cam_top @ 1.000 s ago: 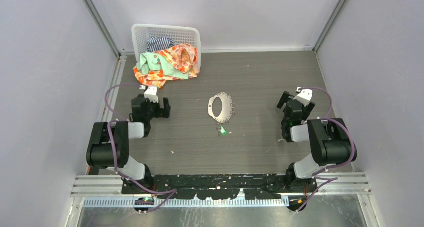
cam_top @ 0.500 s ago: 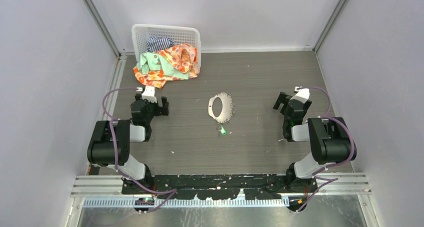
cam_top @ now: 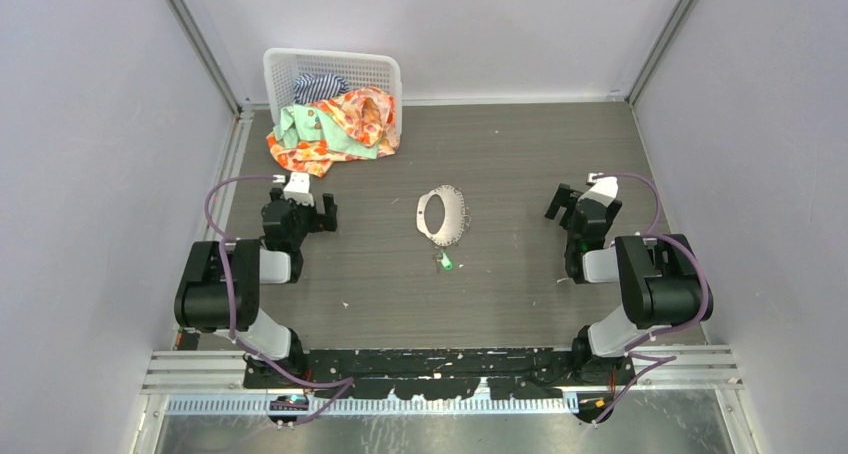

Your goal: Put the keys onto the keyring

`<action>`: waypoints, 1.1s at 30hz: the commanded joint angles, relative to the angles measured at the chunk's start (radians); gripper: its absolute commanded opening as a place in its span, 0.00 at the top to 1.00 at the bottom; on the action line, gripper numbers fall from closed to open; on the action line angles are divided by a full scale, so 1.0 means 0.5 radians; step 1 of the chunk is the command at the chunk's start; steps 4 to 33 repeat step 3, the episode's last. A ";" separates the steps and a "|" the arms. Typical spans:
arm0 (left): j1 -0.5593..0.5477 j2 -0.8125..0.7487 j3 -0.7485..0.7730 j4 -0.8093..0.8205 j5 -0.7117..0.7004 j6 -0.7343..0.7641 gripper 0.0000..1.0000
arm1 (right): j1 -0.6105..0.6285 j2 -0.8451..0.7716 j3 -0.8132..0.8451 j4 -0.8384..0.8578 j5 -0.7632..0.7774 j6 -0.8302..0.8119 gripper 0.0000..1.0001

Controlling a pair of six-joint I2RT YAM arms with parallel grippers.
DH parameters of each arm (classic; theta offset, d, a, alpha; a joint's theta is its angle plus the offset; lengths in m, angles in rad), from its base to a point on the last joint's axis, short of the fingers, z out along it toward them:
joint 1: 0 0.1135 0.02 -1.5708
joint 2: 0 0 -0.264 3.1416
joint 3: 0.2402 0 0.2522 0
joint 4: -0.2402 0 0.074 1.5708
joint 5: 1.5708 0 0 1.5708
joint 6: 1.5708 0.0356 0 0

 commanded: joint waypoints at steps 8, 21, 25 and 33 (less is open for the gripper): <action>-0.004 -0.021 0.002 0.052 -0.028 -0.002 0.00 | -0.004 -0.010 0.026 0.099 -0.001 0.017 0.00; -0.004 -0.021 0.002 0.052 -0.028 -0.002 0.00 | -0.004 -0.010 0.026 0.099 -0.001 0.017 0.00; -0.004 -0.021 0.002 0.052 -0.028 -0.002 0.00 | -0.004 -0.010 0.026 0.099 -0.001 0.017 0.00; -0.004 -0.021 0.002 0.052 -0.028 -0.002 0.00 | -0.004 -0.010 0.026 0.099 -0.001 0.017 0.00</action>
